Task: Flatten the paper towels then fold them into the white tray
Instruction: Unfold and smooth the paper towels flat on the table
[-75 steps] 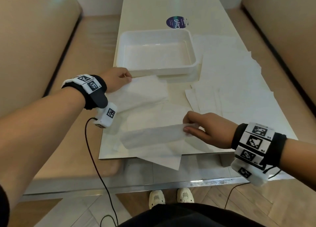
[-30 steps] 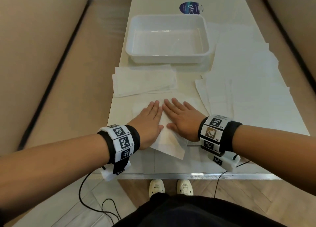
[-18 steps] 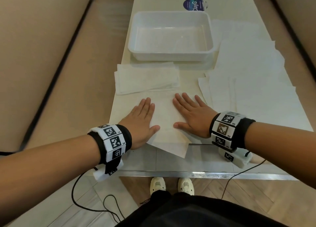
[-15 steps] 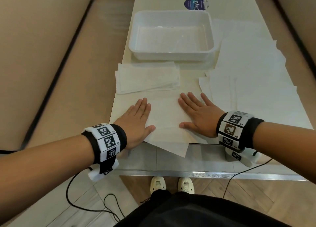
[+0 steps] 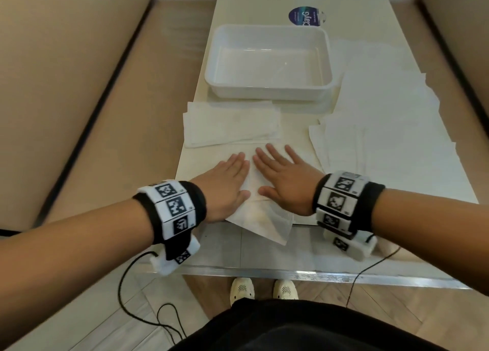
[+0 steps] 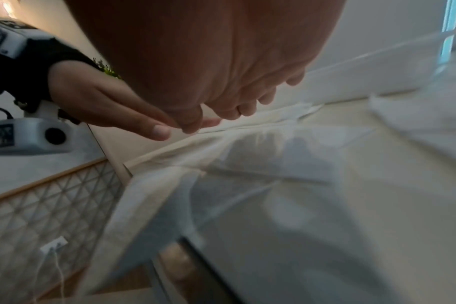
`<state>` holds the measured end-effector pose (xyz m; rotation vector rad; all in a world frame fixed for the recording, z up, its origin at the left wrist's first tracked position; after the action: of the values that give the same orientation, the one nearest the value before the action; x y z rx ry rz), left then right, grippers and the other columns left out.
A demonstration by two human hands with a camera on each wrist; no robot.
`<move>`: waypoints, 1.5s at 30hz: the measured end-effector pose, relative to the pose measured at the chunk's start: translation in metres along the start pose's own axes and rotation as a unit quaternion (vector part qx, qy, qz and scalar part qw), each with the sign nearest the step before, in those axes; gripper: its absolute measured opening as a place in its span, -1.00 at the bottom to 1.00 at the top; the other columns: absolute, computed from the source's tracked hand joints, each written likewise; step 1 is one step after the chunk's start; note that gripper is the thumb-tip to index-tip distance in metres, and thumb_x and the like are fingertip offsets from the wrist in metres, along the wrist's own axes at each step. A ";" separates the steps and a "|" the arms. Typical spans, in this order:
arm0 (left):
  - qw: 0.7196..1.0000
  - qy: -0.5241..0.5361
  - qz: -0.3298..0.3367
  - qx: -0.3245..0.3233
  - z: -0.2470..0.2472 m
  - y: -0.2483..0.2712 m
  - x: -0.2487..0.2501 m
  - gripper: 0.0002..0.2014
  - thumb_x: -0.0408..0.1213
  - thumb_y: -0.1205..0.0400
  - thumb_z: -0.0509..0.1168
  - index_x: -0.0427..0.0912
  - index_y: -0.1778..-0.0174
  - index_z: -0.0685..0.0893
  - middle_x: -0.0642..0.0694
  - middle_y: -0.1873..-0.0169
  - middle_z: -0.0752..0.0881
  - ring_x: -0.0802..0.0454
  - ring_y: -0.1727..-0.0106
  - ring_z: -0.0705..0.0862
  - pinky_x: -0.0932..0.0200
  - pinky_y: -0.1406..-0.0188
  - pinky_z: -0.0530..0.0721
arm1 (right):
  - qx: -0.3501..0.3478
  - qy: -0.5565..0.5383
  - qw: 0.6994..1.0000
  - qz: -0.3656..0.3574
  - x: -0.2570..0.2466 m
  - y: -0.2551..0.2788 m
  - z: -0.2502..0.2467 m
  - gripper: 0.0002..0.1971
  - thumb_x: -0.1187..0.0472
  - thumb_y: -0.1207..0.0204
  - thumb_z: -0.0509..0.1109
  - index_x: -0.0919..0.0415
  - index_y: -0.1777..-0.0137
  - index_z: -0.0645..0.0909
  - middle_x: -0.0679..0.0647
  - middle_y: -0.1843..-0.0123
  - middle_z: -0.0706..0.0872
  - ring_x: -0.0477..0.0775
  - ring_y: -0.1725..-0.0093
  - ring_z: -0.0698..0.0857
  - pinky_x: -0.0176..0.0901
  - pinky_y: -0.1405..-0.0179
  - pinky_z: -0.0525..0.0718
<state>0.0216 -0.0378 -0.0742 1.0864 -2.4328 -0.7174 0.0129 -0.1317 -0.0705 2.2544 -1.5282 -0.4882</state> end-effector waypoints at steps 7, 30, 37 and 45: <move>1.000 -0.030 -0.004 -0.009 0.017 -0.009 -0.005 -0.30 0.06 -0.78 -0.18 -0.25 -0.63 -0.38 -0.18 -0.62 -0.45 -0.03 -0.65 -0.43 0.06 -0.67 -0.26 | -0.006 -0.065 0.998 0.005 0.000 -0.007 0.024 -0.28 -0.13 -0.73 -0.11 0.18 -0.63 -0.44 0.10 -0.66 -0.46 0.07 -0.64 -0.41 -0.12 -0.59 -0.32; 0.999 -0.034 -0.010 -0.019 0.011 0.007 -0.045 -0.15 0.21 -0.70 0.01 -0.21 -0.68 -0.27 -0.15 -0.65 -0.37 0.00 -0.68 -0.32 0.10 -0.67 -0.17 | 0.087 -0.064 0.993 -0.049 0.025 0.025 0.001 -0.75 0.05 -0.64 0.24 0.09 -0.24 0.55 -0.04 -0.49 0.46 0.03 -0.41 0.46 -0.07 -0.26 0.55; 0.999 -0.017 0.031 0.040 -0.008 0.009 -0.025 -0.16 0.24 -0.68 0.05 -0.12 -0.70 -0.19 -0.08 -0.67 -0.31 0.07 -0.69 -0.27 0.24 -0.58 -0.21 | 0.145 -0.068 0.985 -0.068 0.025 0.030 -0.007 -0.82 0.15 -0.60 0.22 0.17 -0.06 0.60 0.02 -0.15 0.64 0.10 -0.15 0.60 -0.04 0.04 0.63; 0.989 0.029 0.011 0.145 -0.043 0.012 -0.022 -0.73 0.00 -0.74 0.08 -0.07 -0.09 0.58 -0.02 0.03 0.71 -0.09 0.00 0.64 0.08 0.12 0.54 | 0.268 -0.143 0.953 0.012 0.055 0.041 -0.066 -0.86 0.09 -0.63 0.16 0.09 -0.05 0.50 -0.10 0.10 0.65 0.13 0.22 0.65 -0.02 0.21 0.61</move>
<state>0.0513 -0.0266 -0.0358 1.1653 -2.5475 -0.3240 0.0307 -0.1898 0.0027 2.6475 -2.0308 -0.4466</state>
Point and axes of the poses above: each hand's wrist, its own y-axis away from the middle knuckle, its own z-axis out of the palm, x = y × z, the point moved 10 cm from there along -y, towards the middle knuckle
